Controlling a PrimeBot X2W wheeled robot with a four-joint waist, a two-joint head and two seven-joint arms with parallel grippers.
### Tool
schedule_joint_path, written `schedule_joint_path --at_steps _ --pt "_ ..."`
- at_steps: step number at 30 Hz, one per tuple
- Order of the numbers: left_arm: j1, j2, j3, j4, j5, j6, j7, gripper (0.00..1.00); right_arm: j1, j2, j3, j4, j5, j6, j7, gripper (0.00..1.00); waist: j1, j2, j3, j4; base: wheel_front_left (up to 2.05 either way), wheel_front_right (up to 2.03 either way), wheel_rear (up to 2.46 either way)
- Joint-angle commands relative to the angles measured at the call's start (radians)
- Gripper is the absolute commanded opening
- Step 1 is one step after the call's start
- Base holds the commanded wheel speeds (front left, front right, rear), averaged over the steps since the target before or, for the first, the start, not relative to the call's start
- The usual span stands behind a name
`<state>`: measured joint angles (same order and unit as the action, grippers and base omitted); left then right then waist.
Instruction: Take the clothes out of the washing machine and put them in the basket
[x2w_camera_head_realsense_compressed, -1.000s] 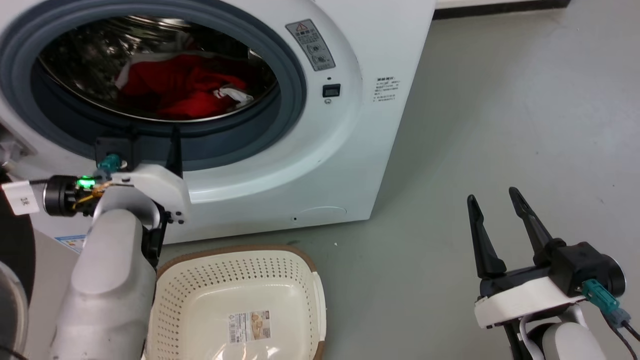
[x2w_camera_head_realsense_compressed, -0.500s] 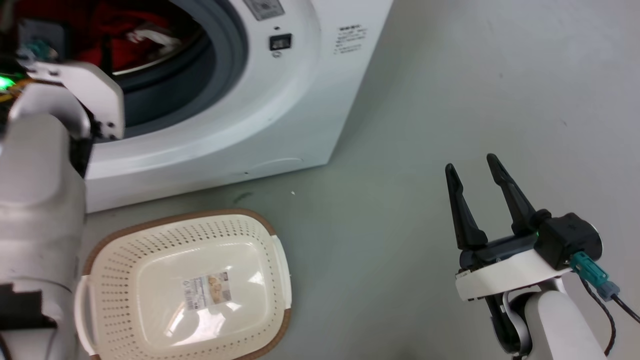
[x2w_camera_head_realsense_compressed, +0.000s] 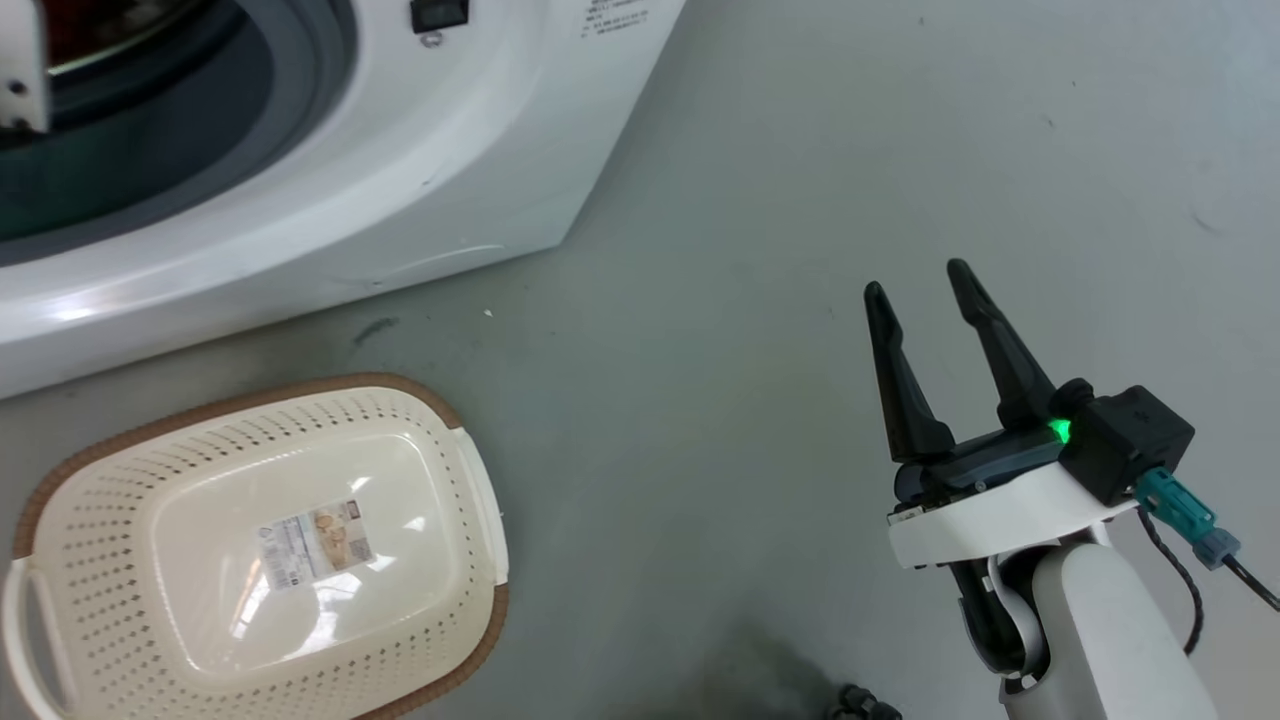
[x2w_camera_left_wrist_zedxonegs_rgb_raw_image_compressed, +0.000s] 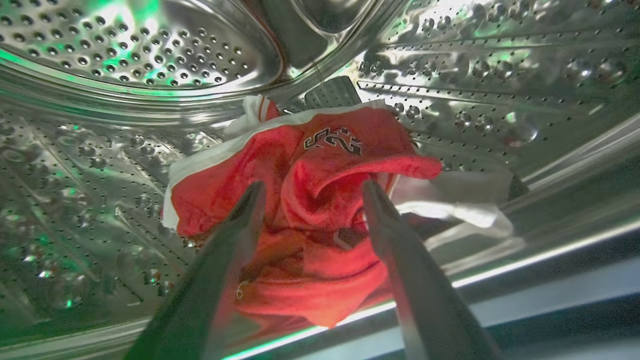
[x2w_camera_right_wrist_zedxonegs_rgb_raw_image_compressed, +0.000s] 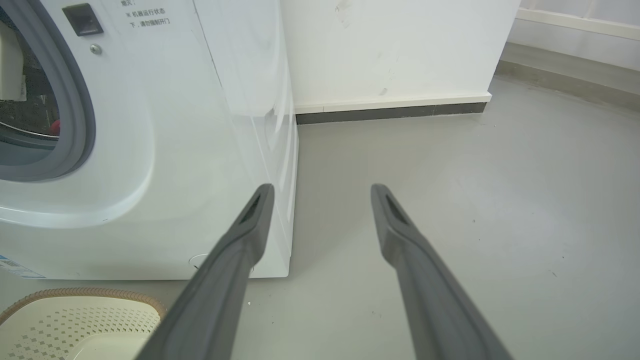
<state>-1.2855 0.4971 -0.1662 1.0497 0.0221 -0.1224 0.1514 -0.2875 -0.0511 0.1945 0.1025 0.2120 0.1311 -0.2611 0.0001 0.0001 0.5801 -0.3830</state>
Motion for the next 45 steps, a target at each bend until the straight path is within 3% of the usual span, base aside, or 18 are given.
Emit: schedule_joint_path --at_steps 1,9,20,21,22,23,31,39,45 --pt "-0.024 0.019 -0.012 0.005 0.009 -0.001 0.017 1.0 -0.022 0.001 0.007 -0.005 0.011 -0.001 -0.005 1.0 -0.0001 -0.0001 0.031 -0.023 0.0 0.0 0.0" --pt "-0.146 0.092 -0.051 0.022 0.0 -0.007 0.193 1.0 -0.045 0.001 0.033 -0.03 0.044 -0.001 -0.005 1.0 -0.0001 -0.0001 0.121 -0.067 0.0 0.0 0.0" --pt "-0.178 0.144 -0.075 0.004 -0.069 -0.009 0.416 1.0 -0.056 0.001 0.069 -0.042 0.084 -0.001 -0.005 1.0 -0.0001 -0.0001 0.175 -0.086 0.0 0.0 0.0" --pt "-0.174 0.146 -0.074 -0.003 -0.073 -0.009 0.429 0.85 -0.059 0.001 0.07 -0.043 0.085 -0.001 -0.005 1.0 -0.0001 -0.0001 0.176 -0.086 0.0 0.0 0.0" --pt "-0.169 0.147 -0.074 -0.016 -0.076 -0.009 0.436 0.22 -0.061 0.001 0.07 -0.045 0.087 -0.001 -0.005 1.0 -0.0001 -0.0001 0.177 -0.085 0.0 0.0 0.0" --pt "-0.164 0.147 -0.072 -0.026 -0.081 -0.008 0.444 0.0 -0.062 0.001 0.07 -0.045 0.088 -0.001 -0.005 1.0 -0.0001 -0.0001 0.177 -0.085 0.0 0.0 0.0" --pt "-0.099 0.159 -0.077 -0.167 -0.08 0.044 0.373 0.0 -0.069 0.001 0.061 -0.034 0.077 -0.001 -0.005 1.0 -0.0001 -0.0001 0.156 -0.075 0.0 0.0 0.0" --pt "0.029 0.129 -0.048 -0.271 -0.119 0.121 0.172 0.0 -0.059 0.001 0.033 -0.027 0.054 -0.001 -0.005 1.0 -0.0001 -0.0001 0.078 -0.05 0.0 0.0 0.0" --pt "0.171 0.093 -0.014 -0.277 -0.176 0.151 0.015 0.0 -0.031 0.001 0.019 -0.015 0.031 -0.001 -0.005 1.0 -0.0001 -0.0001 -0.016 -0.029 0.0 0.0 0.0"
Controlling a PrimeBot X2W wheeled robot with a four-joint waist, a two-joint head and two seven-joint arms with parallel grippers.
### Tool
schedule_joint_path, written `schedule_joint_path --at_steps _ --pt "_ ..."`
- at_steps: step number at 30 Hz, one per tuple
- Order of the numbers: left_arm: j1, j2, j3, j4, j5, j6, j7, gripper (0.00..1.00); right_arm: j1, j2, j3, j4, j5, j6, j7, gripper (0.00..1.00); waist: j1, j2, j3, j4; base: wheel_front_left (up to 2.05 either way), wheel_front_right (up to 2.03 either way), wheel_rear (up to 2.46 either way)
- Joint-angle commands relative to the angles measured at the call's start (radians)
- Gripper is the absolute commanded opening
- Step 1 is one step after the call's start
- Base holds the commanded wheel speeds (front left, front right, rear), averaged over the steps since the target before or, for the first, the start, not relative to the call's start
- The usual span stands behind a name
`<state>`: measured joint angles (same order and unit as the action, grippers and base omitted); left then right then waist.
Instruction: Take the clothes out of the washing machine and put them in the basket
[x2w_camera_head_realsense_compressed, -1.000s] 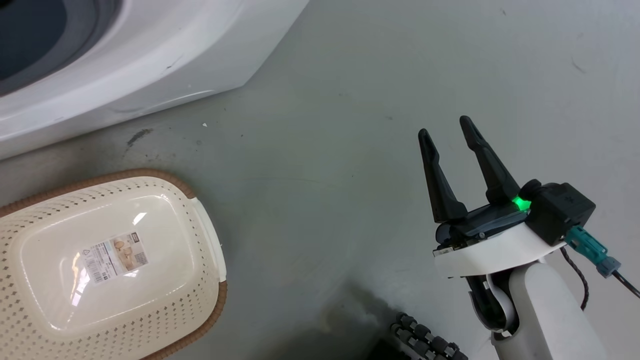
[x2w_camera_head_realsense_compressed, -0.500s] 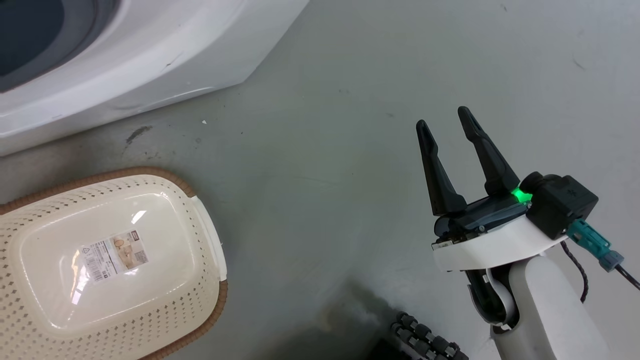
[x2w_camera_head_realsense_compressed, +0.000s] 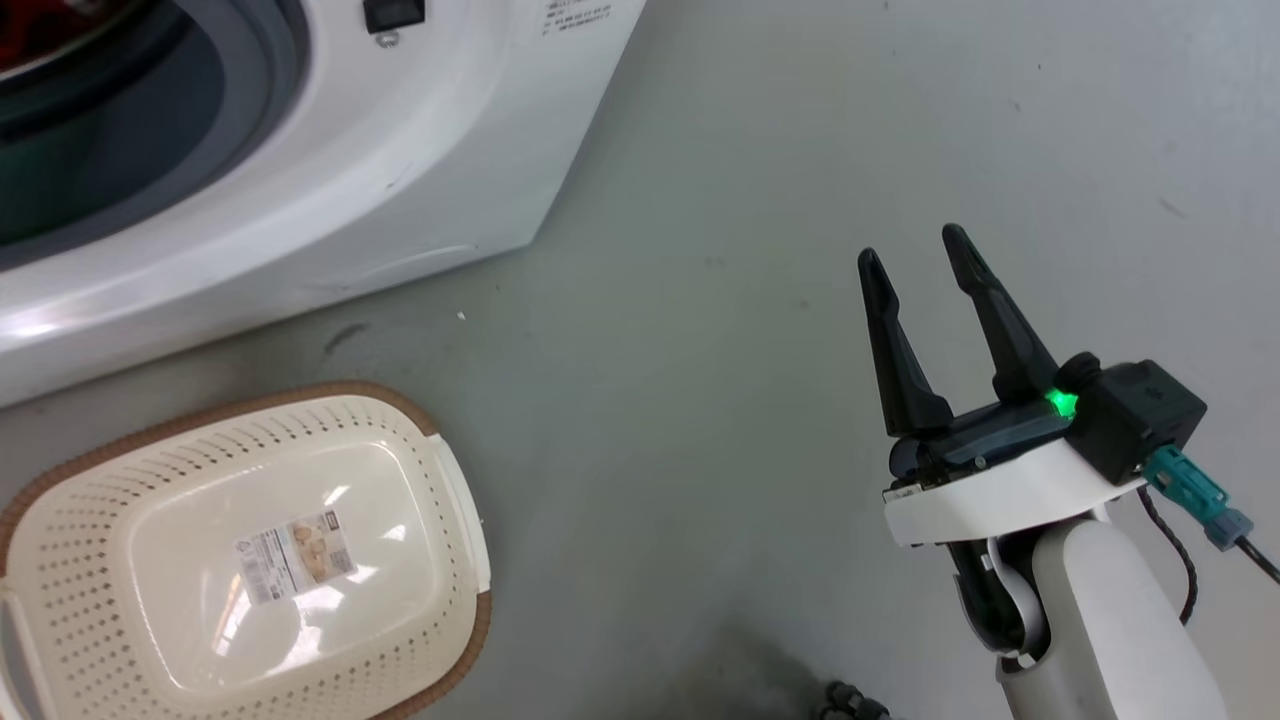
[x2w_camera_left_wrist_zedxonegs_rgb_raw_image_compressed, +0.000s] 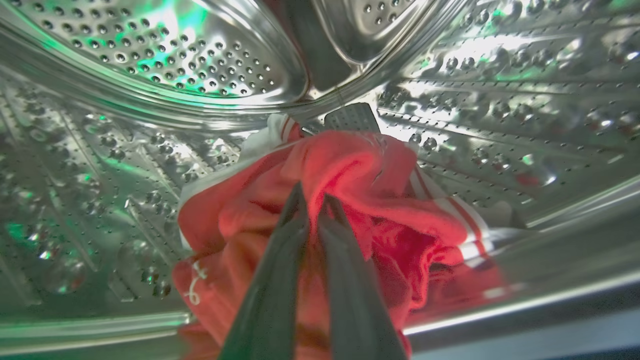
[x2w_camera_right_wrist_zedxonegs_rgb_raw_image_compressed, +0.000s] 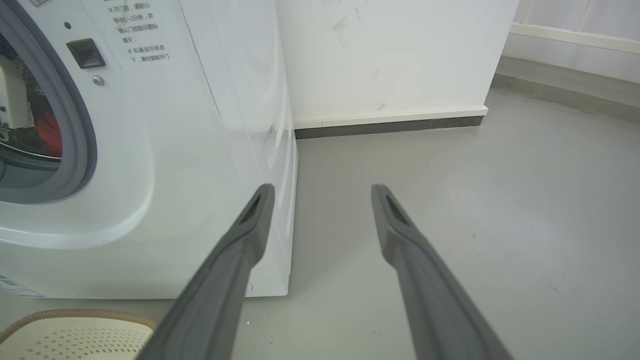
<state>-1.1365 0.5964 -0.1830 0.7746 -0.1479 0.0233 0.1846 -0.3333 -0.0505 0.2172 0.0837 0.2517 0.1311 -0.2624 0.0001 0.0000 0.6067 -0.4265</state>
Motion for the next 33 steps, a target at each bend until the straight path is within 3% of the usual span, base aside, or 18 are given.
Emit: schedule_joint_path --at_steps 1,7,17,25,33 --pt "0.047 -0.013 0.006 0.001 -0.013 0.006 -0.042 0.0 0.021 0.0 -0.008 0.007 -0.013 -0.001 -0.003 1.0 -0.0001 0.0 -0.06 0.02 0.0 0.0 0.0" --pt "0.182 -0.073 0.038 0.01 -0.074 0.028 -0.19 0.0 0.059 0.0 -0.029 0.028 -0.043 -0.001 -0.003 1.0 -0.0001 0.0 -0.173 0.058 0.0 0.0 0.0" --pt "0.346 -0.173 0.062 -0.015 -0.149 0.023 -0.38 0.0 0.131 0.0 -0.064 0.047 -0.096 -0.001 -0.003 1.0 -0.0001 0.0 -0.346 0.14 0.0 0.0 0.0" --pt "0.45 -0.211 0.066 -0.087 -0.178 0.01 -0.43 0.0 0.183 0.0 -0.09 0.031 -0.112 -0.001 0.023 1.0 -0.0001 0.0 -0.434 0.185 0.0 0.0 0.0" --pt "0.62 -0.215 0.076 -0.294 -0.194 0.025 -0.439 0.0 0.236 0.0 -0.117 0.004 -0.13 -0.001 0.051 1.0 -0.0001 0.0 -0.503 0.223 0.0 0.0 0.0"
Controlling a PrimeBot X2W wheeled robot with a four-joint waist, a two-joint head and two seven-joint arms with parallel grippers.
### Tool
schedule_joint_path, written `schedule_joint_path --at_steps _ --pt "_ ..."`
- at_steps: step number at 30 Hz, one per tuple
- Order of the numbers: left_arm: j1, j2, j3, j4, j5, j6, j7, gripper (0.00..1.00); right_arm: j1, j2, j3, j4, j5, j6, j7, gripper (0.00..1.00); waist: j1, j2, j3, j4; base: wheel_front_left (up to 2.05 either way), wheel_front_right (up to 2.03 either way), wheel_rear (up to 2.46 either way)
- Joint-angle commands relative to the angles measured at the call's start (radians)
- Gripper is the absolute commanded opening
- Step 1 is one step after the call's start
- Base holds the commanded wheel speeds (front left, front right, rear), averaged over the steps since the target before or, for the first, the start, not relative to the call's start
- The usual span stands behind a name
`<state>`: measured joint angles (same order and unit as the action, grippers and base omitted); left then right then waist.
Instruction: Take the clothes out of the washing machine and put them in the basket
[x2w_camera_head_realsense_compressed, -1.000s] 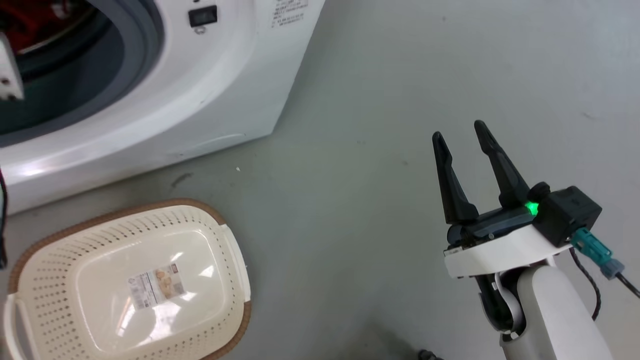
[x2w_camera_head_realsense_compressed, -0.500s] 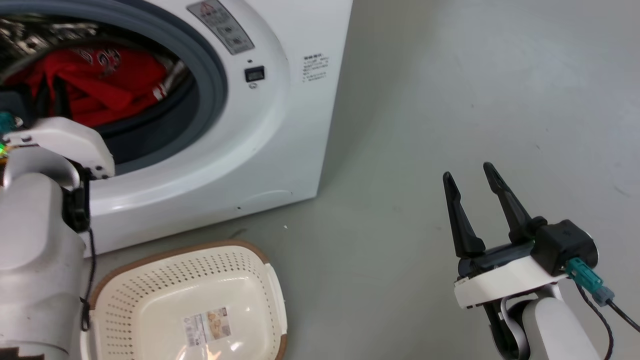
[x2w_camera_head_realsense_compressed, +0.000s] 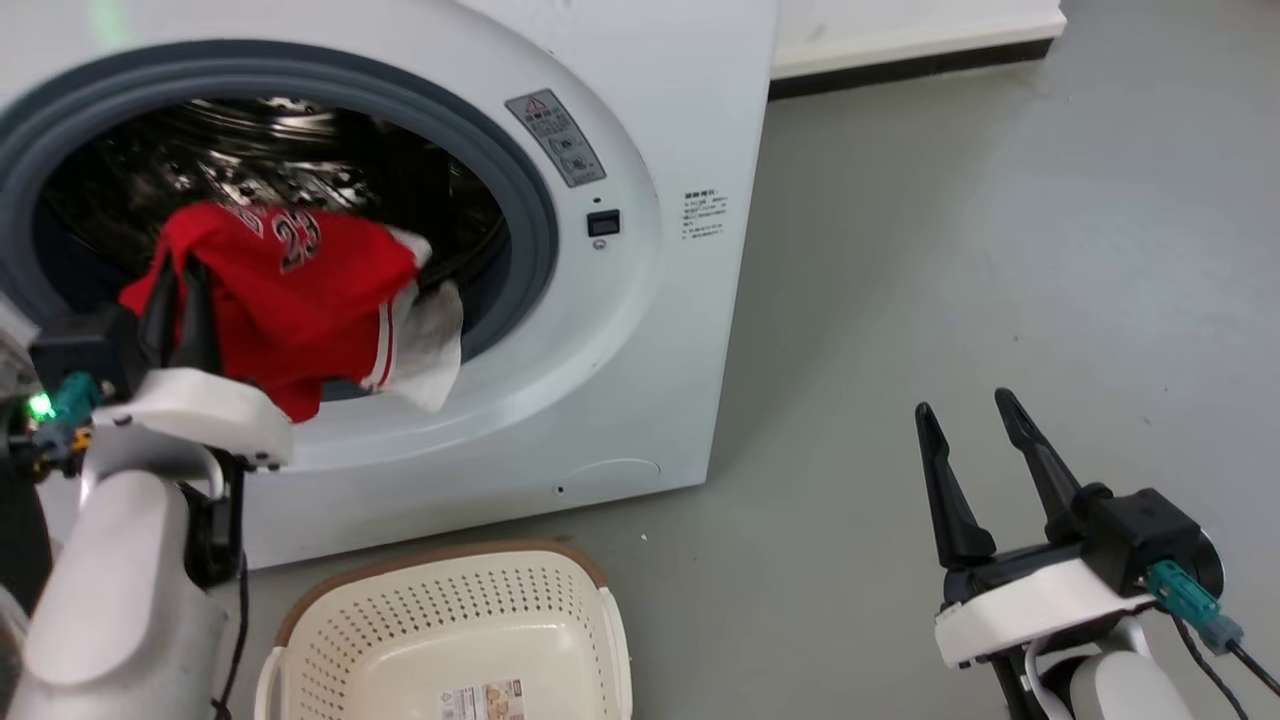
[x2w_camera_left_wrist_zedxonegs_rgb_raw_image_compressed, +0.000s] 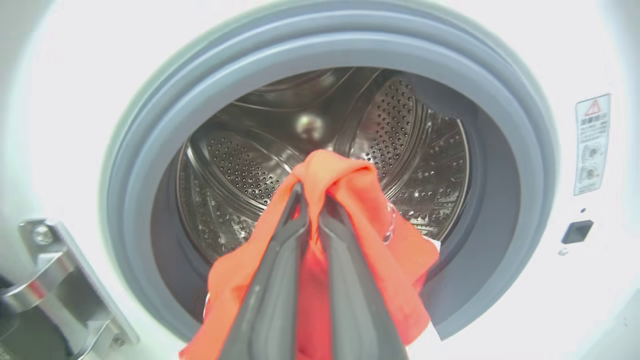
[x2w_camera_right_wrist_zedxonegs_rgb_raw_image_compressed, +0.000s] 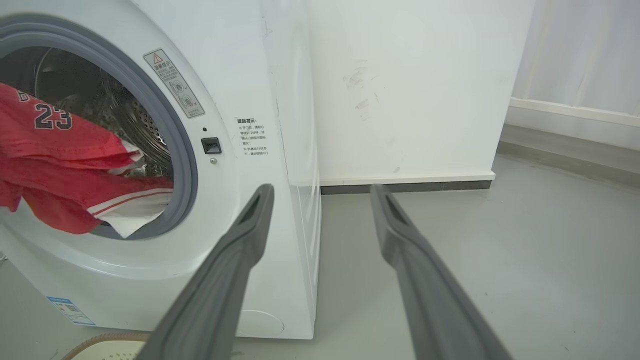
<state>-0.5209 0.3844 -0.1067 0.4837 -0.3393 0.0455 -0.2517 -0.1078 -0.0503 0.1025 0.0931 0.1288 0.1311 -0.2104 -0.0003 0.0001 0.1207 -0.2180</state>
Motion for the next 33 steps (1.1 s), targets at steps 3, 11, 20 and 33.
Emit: schedule_joint_path --at_steps 3,11,20,33 --pt "0.076 -0.008 -0.008 -0.103 -0.005 0.017 0.022 0.0 0.032 0.0 -0.012 -0.016 -0.01 -0.001 0.013 1.0 0.0003 -0.0001 -0.041 0.03 0.0 0.0 0.0" --pt "0.29 -0.029 -0.047 -0.396 0.0 0.075 0.124 0.0 0.079 0.0 -0.014 -0.041 -0.022 -0.001 0.043 1.0 0.0003 -0.0001 -0.105 0.058 0.0 0.0 0.0" --pt "0.535 -0.061 -0.094 -0.614 -0.02 0.138 0.235 0.0 0.117 0.0 -0.02 -0.08 -0.03 -0.001 0.069 1.0 0.0003 -0.0001 -0.125 0.08 0.0 0.0 0.0" --pt "0.61 -0.143 -0.155 -0.397 -0.097 0.1 0.213 0.0 0.062 0.0 -0.003 -0.101 -0.02 -0.001 0.067 1.0 0.0003 -0.0001 -0.016 0.071 0.0 0.0 0.0"
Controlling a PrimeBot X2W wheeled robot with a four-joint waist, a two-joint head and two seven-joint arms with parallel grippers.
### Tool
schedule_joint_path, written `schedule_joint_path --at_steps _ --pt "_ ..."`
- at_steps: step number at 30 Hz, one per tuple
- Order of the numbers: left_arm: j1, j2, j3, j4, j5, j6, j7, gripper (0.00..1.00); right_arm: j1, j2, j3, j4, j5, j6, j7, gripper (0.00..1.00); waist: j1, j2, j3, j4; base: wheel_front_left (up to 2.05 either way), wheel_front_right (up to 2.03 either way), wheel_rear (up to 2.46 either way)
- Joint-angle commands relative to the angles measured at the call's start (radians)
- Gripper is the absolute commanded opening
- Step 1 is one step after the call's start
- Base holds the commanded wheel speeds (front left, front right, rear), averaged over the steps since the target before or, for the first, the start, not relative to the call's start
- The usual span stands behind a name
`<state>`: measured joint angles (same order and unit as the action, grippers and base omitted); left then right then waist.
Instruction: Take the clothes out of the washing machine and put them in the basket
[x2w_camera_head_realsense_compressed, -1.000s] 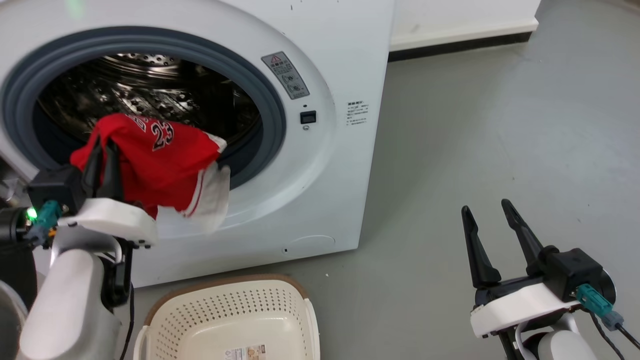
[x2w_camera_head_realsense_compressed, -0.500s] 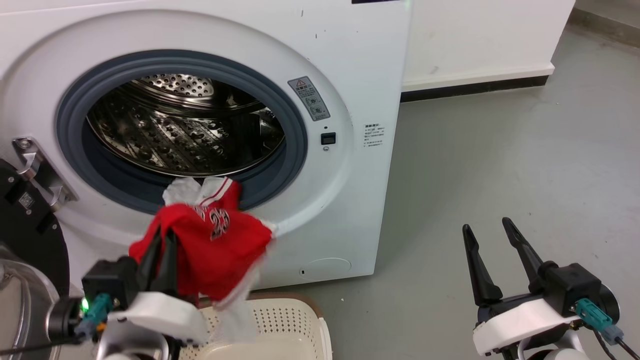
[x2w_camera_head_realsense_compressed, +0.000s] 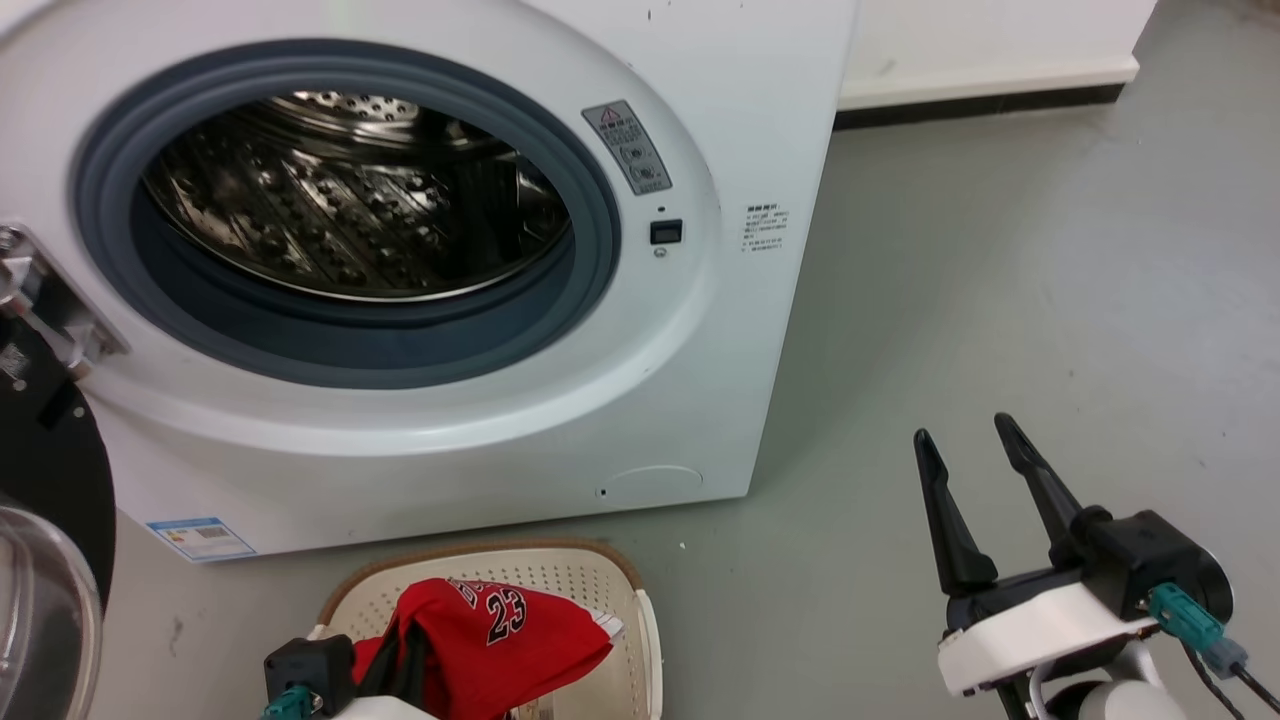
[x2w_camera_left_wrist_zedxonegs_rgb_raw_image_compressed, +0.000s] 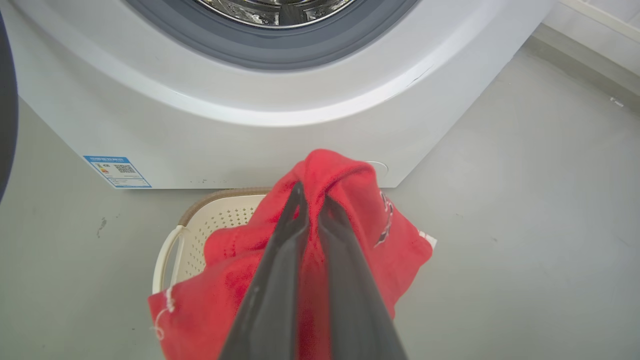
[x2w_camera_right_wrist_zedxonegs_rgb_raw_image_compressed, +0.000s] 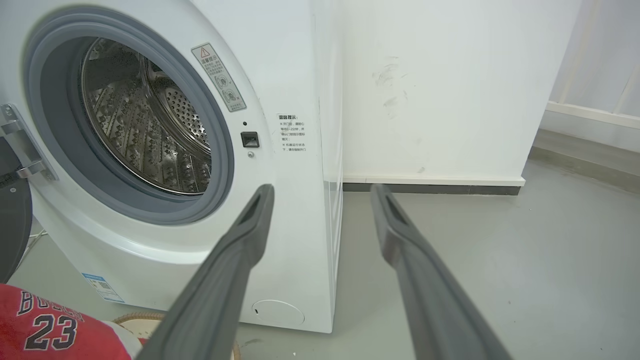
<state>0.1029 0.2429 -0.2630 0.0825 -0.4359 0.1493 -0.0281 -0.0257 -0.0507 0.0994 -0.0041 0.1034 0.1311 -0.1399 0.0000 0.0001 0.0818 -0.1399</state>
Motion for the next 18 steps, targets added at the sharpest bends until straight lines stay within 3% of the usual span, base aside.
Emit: schedule_joint_path --at_steps 1,18 --pt "-0.026 -0.006 0.001 0.029 -0.005 -0.008 -0.018 0.0 -0.028 0.001 0.001 -0.004 0.007 -0.001 -0.007 1.0 0.0 -0.0001 0.037 -0.011 0.0 0.0 0.0" --pt "-0.346 -0.017 0.028 0.463 0.0 -0.058 -0.158 0.0 -0.167 0.001 0.029 0.004 0.027 -0.001 -0.058 1.0 0.0 -0.0001 0.331 -0.077 0.0 0.0 0.0"
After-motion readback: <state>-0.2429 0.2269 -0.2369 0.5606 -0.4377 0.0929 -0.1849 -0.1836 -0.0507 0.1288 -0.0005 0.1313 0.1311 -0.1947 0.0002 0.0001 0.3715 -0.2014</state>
